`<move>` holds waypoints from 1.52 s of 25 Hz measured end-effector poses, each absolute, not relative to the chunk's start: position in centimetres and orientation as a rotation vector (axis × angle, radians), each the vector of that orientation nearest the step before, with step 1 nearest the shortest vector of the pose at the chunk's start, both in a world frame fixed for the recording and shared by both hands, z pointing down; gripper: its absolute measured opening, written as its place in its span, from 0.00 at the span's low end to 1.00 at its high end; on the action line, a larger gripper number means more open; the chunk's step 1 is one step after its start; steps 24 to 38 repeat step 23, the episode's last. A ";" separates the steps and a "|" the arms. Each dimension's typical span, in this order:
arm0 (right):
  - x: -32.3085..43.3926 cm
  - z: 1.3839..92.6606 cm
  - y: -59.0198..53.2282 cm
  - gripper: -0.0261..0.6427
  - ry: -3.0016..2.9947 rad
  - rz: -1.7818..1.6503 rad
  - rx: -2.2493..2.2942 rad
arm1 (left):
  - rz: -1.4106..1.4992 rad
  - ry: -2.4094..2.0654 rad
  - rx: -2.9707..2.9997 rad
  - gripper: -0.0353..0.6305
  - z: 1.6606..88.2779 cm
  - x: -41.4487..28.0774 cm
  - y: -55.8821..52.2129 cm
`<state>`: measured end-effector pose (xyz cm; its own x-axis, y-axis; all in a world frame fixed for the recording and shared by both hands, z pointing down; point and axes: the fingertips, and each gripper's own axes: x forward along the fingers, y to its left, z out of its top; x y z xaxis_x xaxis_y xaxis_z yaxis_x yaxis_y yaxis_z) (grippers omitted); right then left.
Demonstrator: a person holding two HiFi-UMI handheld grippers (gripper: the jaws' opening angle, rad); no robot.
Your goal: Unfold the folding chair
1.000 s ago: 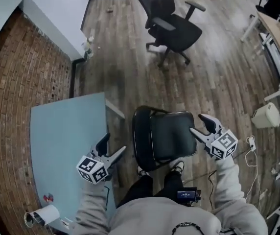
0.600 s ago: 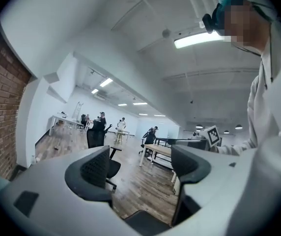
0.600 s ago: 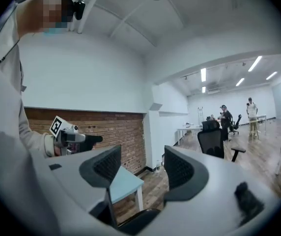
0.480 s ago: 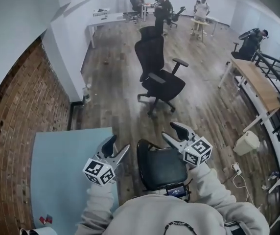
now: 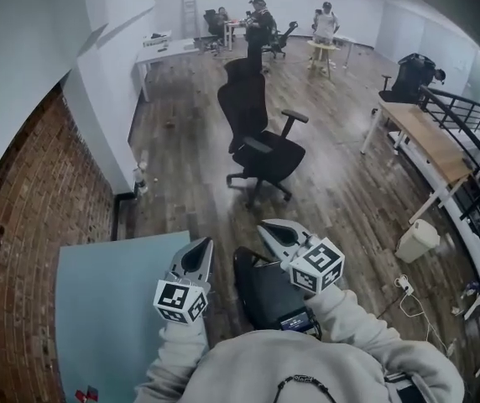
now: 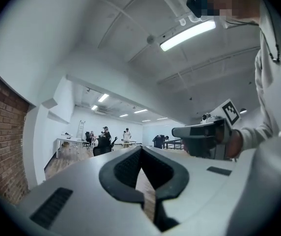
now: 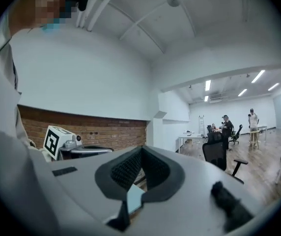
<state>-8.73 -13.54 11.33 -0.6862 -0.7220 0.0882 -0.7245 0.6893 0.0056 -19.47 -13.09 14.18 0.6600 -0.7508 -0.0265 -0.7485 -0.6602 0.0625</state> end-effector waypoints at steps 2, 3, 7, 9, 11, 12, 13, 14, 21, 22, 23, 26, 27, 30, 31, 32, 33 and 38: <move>-8.5 11.3 -13.5 0.05 -2.819 0.086 1.217 | -0.075 -1.264 2.820 0.06 14.1 -19.5 -12.8; -8.3 11.4 -13.4 0.05 -2.813 0.091 1.226 | -0.074 -1.260 2.820 0.06 14.2 -19.5 -12.7; -7.7 11.9 -12.9 0.05 -2.791 0.118 1.249 | -0.083 -1.253 2.806 0.06 14.7 -19.7 -12.1; -7.6 12.0 -12.6 0.05 -2.793 0.127 1.247 | -0.088 -1.250 2.802 0.06 14.8 -19.8 -11.9; -7.8 11.8 -12.1 0.05 -2.800 0.124 1.240 | -0.094 -1.248 2.804 0.06 14.7 -19.9 -11.5; -8.0 11.7 -11.8 0.05 -2.801 0.119 1.235 | -0.100 -1.251 2.805 0.06 14.5 -20.1 -11.2; -8.2 11.7 -11.5 0.05 -2.798 0.115 1.229 | -0.107 -1.257 2.802 0.06 14.4 -20.4 -10.8; -8.5 11.8 -11.1 0.05 -2.796 0.114 1.219 | -0.115 -1.264 2.796 0.06 14.3 -20.6 -10.3; -9.8 12.1 -9.3 0.05 -2.780 0.089 1.164 | -0.140 -1.317 2.737 0.06 15.0 -22.8 -7.9; -10.0 12.2 -9.2 0.05 -2.777 0.088 1.158 | -0.148 -1.328 2.725 0.06 15.1 -23.4 -7.8; -10.2 12.2 -9.1 0.05 -2.775 0.087 1.152 | -0.157 -1.338 2.712 0.06 15.2 -23.9 -7.7; -10.2 12.2 -9.1 0.05 -2.775 0.087 1.152 | -0.157 -1.338 2.712 0.06 15.2 -23.9 -7.7; -10.2 12.2 -9.1 0.05 -2.775 0.087 1.152 | -0.157 -1.338 2.712 0.06 15.2 -23.9 -7.7; -10.2 12.2 -9.1 0.05 -2.775 0.087 1.152 | -0.157 -1.338 2.712 0.06 15.2 -23.9 -7.7; -10.2 12.2 -9.1 0.05 -2.775 0.087 1.152 | -0.157 -1.338 2.712 0.06 15.2 -23.9 -7.7; -10.2 12.2 -9.1 0.05 -2.775 0.087 1.152 | -0.157 -1.338 2.712 0.06 15.2 -23.9 -7.7; -10.2 12.2 -9.1 0.05 -2.775 0.087 1.152 | -0.157 -1.338 2.712 0.06 15.2 -23.9 -7.7; -10.2 12.2 -9.1 0.05 -2.775 0.087 1.152 | -0.157 -1.338 2.712 0.06 15.2 -23.9 -7.7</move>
